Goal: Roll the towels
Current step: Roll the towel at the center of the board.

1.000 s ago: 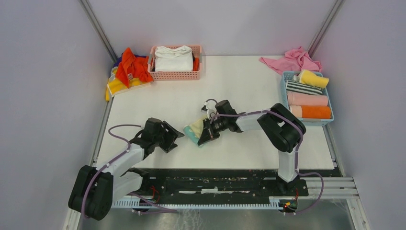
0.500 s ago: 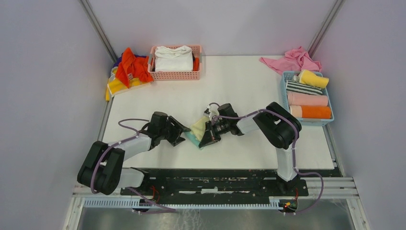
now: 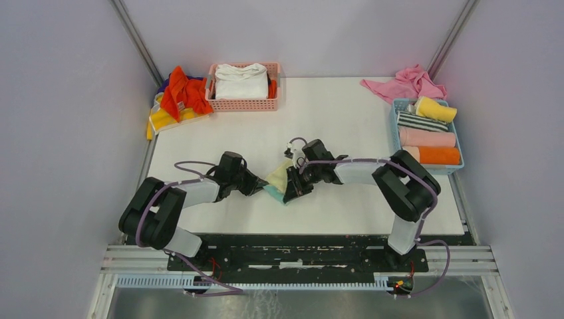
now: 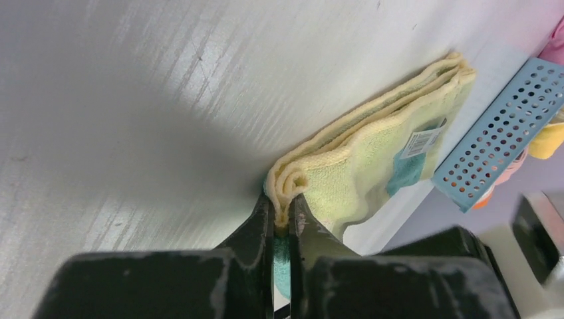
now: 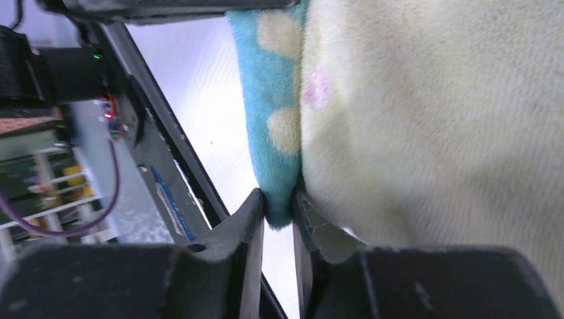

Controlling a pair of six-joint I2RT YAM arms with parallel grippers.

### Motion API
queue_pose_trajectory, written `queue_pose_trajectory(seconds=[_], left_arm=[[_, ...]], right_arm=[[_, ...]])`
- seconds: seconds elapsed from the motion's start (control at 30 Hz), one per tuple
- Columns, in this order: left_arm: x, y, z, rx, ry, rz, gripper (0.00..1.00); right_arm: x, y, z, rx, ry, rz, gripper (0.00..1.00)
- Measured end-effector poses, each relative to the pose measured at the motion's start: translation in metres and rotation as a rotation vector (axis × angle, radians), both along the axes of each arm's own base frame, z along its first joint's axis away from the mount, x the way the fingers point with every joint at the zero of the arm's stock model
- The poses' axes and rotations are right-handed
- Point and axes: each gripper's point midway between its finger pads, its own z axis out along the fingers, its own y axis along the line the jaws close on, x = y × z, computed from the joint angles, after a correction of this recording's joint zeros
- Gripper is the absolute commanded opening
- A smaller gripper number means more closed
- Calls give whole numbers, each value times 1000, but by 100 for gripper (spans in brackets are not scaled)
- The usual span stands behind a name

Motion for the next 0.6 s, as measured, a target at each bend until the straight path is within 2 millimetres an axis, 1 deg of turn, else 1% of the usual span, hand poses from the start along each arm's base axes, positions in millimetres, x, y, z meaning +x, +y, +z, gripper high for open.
queue_pose_trajectory(seconds=[0.07, 0.13, 0.3, 0.37, 0.47, 0.6], left_arm=[[0, -2, 0, 13, 4, -1, 3], [0, -3, 0, 27, 11, 8, 3], [-5, -3, 1, 39, 40, 39, 3], [-8, -2, 1, 44, 57, 56, 3], [-11, 0, 1, 48, 80, 80, 3], [-12, 0, 0, 37, 103, 106, 3]], right_arm=[[1, -5, 8, -63, -99, 2, 39], [-2, -8, 18, -124, -204, 15, 45], [-12, -2, 51, -233, -525, 72, 53], [-16, 1, 59, -275, -651, 95, 54], [-18, 2, 59, -353, -788, 118, 54], [-20, 5, 50, -463, -932, 155, 54]])
